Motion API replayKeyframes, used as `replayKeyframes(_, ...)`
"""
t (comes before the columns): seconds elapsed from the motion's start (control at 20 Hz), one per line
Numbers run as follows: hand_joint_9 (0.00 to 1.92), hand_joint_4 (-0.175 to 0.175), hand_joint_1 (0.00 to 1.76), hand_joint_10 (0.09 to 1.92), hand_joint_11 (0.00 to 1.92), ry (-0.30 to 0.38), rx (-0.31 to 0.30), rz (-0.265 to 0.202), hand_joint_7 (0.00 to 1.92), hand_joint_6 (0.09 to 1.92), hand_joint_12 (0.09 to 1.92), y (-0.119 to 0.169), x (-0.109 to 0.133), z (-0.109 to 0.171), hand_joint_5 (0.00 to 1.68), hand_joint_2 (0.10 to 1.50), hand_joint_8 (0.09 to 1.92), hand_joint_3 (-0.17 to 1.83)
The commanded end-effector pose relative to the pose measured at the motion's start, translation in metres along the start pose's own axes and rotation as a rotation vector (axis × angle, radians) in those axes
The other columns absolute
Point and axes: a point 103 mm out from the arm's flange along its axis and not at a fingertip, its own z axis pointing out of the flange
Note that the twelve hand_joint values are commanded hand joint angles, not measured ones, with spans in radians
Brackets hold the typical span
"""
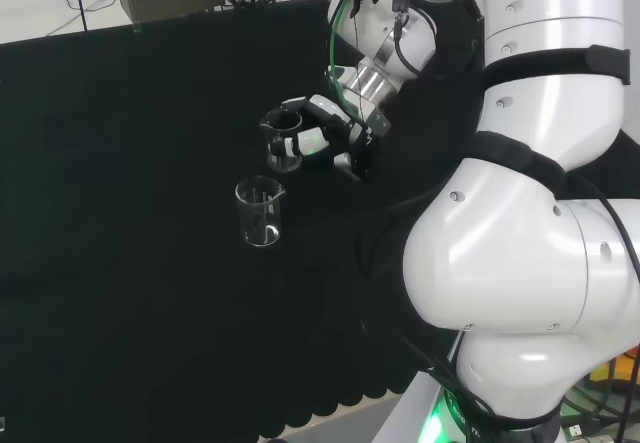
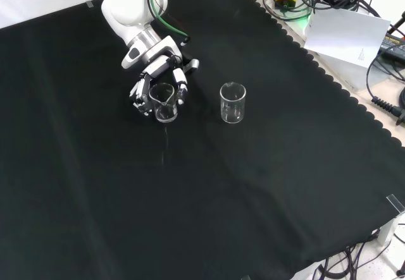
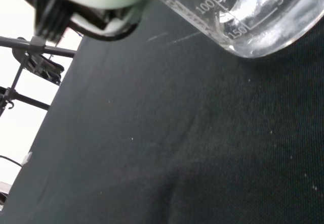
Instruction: Pick up the beaker on the right.
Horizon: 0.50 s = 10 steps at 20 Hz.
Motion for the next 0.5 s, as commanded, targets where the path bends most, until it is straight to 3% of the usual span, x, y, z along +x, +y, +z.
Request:
replayKeyframes(0.05,0.70,0.017,1.03,0.52,0.27,-0.017,0.002,0.005,0.58,0.92,1.34,0.000,-0.001,0.001,0.68,0.56,0.68,0.62)
replayKeyframes(0.25,0.69,0.019,1.06,0.52,0.28,-0.038,-0.045,0.018,0.57,0.94,1.34,0.000,0.002,-0.002,0.67,0.57,0.69,0.63)
replayKeyframes(0.4,0.69,0.020,1.06,0.52,0.28,-0.063,-0.156,0.034,0.56,0.95,1.34,-0.003,0.006,-0.007,0.68,0.57,0.69,0.64)
replayKeyframes(0.5,1.10,0.119,1.10,0.44,0.89,-0.079,-0.206,0.033,1.01,0.73,1.06,-0.005,0.008,-0.011,1.06,0.68,0.61,0.55)
